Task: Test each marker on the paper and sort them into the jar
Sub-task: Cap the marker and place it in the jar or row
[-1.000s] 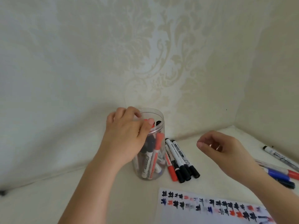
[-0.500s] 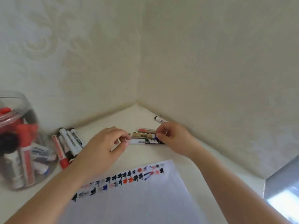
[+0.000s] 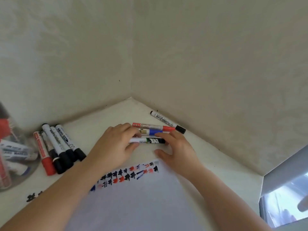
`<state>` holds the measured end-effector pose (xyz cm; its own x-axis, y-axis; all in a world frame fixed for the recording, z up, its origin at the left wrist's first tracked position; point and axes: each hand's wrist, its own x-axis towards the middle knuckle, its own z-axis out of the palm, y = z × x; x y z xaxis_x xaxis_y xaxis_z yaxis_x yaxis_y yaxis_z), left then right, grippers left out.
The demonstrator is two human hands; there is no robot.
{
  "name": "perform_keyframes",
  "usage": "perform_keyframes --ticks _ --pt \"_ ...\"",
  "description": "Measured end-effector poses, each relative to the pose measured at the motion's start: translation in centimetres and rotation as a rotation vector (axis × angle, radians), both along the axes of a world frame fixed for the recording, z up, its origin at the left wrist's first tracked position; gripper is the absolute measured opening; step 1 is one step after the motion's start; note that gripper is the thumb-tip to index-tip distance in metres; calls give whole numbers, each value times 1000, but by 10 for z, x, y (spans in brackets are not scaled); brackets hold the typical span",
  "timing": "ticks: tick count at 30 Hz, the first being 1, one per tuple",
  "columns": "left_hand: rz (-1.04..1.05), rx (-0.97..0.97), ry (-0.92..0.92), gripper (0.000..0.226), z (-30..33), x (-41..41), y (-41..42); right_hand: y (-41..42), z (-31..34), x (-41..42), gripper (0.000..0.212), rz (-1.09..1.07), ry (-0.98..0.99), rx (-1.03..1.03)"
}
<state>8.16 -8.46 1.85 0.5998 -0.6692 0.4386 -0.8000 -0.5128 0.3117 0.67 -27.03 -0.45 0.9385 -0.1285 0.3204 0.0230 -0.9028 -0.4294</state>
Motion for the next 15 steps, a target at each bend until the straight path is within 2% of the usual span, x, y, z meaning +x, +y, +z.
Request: perform_keyframes --ticks 3,5,6,8,10,13,15 --pt "-103 -193 75 21 20 -21 -4 9 7 -4 21 76 -167 -37" --pt "-134 -291 203 32 24 -32 -5 10 14 -7 8 103 -144 82" --pt "-136 -313 276 38 23 -35 -5 10 16 -9 14 112 -111 193" --pt "-123 -257 379 42 18 -38 -4 12 22 -13 18 152 -45 521" --pt "-155 -154 454 34 12 -38 -5 15 28 -14 19 231 13 812" --pt "-184 -89 511 11 7 -41 -11 20 29 -14 18 281 49 967" --pt "-150 -61 489 9 4 -43 -14 23 26 -14 24 280 26 1019"
